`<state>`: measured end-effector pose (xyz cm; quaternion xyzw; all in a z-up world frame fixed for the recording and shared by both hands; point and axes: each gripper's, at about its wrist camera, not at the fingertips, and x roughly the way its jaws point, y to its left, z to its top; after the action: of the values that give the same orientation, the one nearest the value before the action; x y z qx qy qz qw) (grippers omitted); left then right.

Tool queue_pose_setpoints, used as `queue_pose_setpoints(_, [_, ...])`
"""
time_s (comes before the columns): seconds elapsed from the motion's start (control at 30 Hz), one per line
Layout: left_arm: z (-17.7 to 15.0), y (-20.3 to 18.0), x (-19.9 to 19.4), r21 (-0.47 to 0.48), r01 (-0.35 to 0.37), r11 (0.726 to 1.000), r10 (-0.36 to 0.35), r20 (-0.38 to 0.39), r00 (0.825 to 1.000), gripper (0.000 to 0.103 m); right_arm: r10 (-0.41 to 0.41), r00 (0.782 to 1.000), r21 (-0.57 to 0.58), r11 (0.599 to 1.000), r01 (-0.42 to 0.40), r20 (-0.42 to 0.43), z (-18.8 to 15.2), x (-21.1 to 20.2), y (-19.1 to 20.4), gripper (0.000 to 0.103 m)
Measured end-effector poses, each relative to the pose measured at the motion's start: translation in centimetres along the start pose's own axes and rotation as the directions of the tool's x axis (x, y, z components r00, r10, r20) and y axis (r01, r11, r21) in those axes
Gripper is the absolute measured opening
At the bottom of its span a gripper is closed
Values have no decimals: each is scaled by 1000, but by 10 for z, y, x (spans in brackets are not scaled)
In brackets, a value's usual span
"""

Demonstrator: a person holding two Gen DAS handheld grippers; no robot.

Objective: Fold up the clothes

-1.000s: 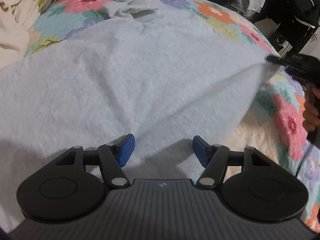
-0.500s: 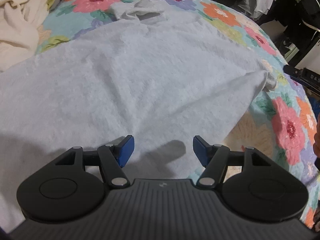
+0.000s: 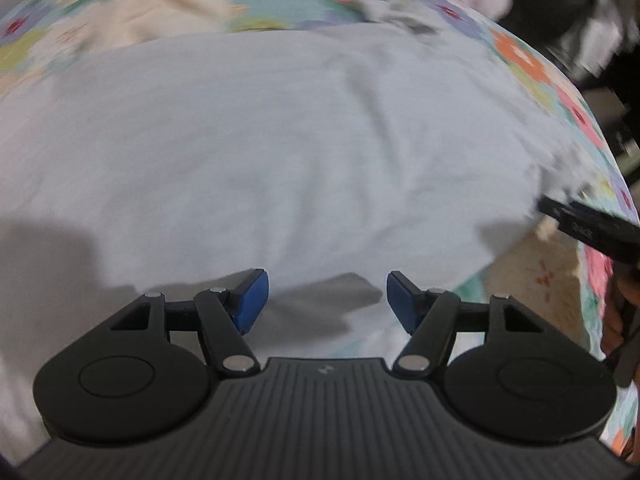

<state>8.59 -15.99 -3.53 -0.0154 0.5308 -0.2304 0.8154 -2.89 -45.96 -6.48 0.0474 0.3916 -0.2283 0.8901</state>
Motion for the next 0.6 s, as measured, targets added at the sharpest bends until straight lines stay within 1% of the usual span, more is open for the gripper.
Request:
queue_pose_setpoints(0.07, [-3, 13, -9, -50, -16, 999, 17, 16, 1000, 67, -4, 1000, -3, 1000, 4, 5, 1, -7, 4, 60])
queue_pose_setpoints(0.1, [-6, 19, -13, -66, -28, 997, 30, 26, 999, 72, 3, 1000, -7, 1000, -3, 7, 1, -10, 6, 60])
queue_pose_setpoints(0.17, [-12, 29, -17, -80, -80, 994, 83, 37, 996, 77, 28, 1000, -12, 1000, -28, -3, 0, -10, 8, 61])
queue_pose_setpoints(0.27, [-13, 39, -19, -98, -135, 986, 140, 39, 989, 77, 45, 999, 25, 999, -44, -27, -5, -2, 6, 64])
queue_pose_setpoints(0.33, [-12, 44, -23, -120, -138, 983, 145, 50, 988, 77, 67, 997, 76, 995, -65, -30, -7, 0, -2, 66])
queue_pose_setpoints(0.4, [-9, 45, -25, -122, -138, 983, 147, 60, 987, 77, 71, 997, 95, 993, -67, -35, -7, -1, -4, 66])
queue_pose_setpoints(0.5, [-9, 48, -23, -128, -141, 982, 149, 51, 988, 77, 55, 998, 106, 993, -51, -37, -5, -3, -8, 66])
queue_pose_setpoints(0.6, [-10, 52, -21, -160, -126, 979, 134, 40, 990, 77, 36, 999, 134, 991, -30, -38, -3, -5, -14, 66])
